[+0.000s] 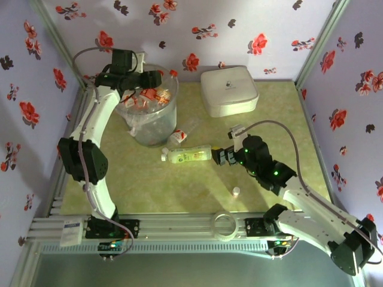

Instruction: Put the plastic bottles in the bin

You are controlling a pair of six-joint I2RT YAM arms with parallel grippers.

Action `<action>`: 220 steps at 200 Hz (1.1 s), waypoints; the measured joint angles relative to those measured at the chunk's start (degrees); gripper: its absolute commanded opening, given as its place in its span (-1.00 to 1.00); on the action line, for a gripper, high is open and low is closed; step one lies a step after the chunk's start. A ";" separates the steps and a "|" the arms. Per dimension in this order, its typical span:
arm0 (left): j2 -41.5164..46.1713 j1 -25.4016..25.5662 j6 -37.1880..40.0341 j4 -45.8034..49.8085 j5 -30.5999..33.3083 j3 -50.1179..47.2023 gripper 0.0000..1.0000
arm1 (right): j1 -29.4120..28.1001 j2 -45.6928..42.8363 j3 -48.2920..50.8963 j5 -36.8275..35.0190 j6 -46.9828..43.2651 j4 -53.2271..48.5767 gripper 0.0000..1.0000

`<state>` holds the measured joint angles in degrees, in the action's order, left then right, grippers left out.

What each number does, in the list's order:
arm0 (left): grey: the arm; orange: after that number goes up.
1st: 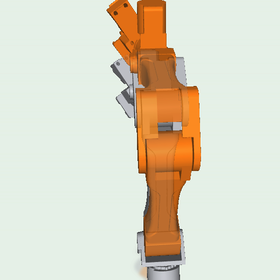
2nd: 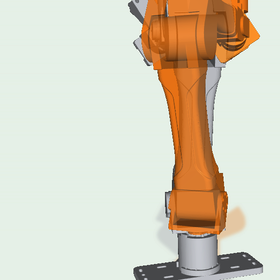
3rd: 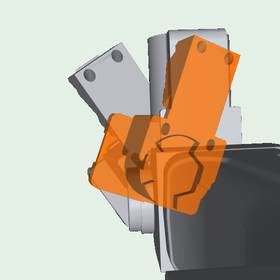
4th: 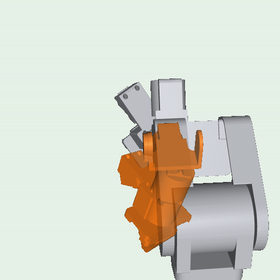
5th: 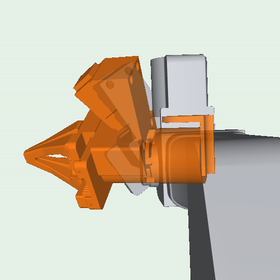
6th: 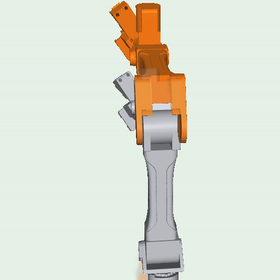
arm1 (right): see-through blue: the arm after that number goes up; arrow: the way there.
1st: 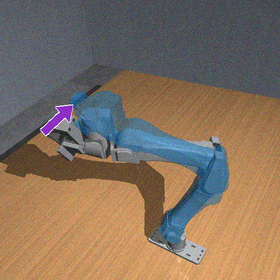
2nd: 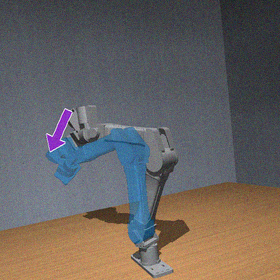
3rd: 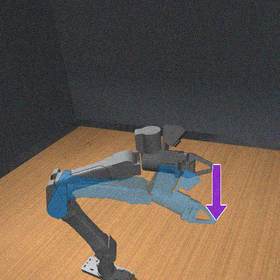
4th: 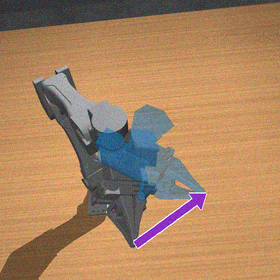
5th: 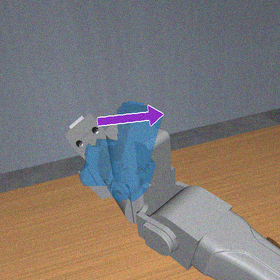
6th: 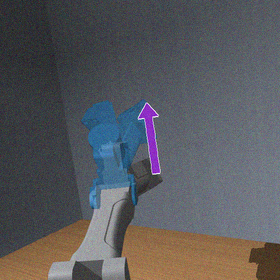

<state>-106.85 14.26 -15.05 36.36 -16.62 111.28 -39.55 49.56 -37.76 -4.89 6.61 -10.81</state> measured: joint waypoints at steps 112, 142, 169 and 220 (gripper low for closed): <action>20.06 0.13 -2.73 -2.36 -4.52 -7.87 0.65 | 0.52 20.57 -9.55 8.50 -33.70 -6.40 0.99; 31.32 0.15 -4.46 -2.23 -3.21 -18.62 0.79 | 0.55 30.32 -17.35 10.82 -43.58 -10.34 0.99; 42.62 0.24 -7.41 -2.84 -1.33 -29.35 0.91 | 0.52 38.95 -23.17 11.61 -49.94 -11.80 0.99; 55.93 0.26 -14.88 -3.69 1.18 -47.76 0.98 | 0.13 50.29 -27.67 11.13 -56.04 -13.55 0.99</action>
<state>-50.92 14.52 -29.93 32.67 -15.44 63.53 -39.42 99.85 -65.43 6.24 -49.43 -24.36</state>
